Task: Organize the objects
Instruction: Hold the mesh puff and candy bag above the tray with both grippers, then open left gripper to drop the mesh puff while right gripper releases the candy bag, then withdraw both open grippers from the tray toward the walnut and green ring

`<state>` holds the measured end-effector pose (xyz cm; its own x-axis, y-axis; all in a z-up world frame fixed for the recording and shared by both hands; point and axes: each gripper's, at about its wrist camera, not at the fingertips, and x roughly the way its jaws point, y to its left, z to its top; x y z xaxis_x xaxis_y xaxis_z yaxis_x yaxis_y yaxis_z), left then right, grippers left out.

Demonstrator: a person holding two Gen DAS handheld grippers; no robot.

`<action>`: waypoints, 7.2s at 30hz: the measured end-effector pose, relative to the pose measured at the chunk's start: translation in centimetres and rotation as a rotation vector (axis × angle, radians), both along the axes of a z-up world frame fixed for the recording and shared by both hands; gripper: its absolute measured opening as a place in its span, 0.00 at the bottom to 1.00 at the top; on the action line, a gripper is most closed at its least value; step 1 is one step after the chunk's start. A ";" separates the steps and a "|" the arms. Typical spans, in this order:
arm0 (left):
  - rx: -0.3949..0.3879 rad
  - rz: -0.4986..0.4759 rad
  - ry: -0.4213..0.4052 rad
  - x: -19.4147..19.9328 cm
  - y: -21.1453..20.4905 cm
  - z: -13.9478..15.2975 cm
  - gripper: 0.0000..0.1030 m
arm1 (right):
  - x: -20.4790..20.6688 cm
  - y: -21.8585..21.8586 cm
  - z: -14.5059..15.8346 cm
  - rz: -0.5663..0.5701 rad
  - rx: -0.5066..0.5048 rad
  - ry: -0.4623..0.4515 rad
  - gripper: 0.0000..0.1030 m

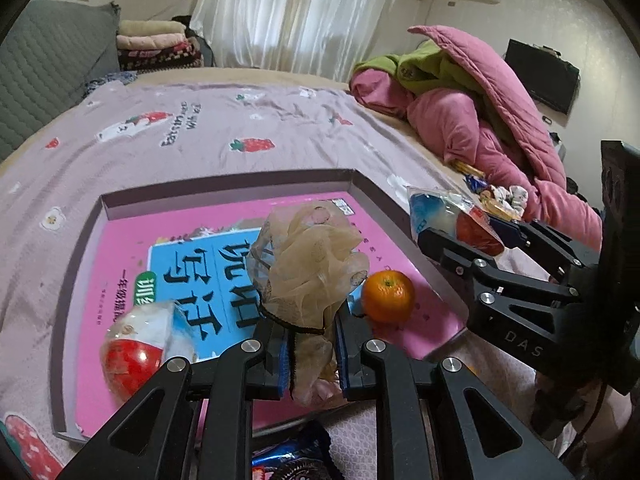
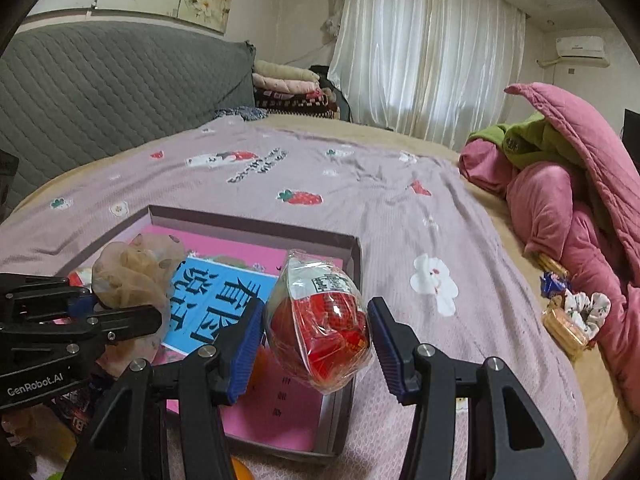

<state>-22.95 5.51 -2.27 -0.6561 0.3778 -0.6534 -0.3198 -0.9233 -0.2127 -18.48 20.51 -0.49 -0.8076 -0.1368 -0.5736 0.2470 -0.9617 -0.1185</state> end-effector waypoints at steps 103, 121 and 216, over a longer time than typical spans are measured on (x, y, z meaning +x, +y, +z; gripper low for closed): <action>0.024 0.141 0.059 5.1 -3.2 5.0 0.73 | 3.2 -0.2 2.4 0.057 -0.046 0.041 0.74; 0.011 0.200 0.047 8.8 -3.9 5.9 0.73 | 5.6 0.4 4.6 0.075 -0.081 0.110 0.74; -0.149 0.204 -0.091 16.5 -4.4 1.3 0.74 | 19.9 -3.3 -0.3 0.167 -0.030 -0.038 0.78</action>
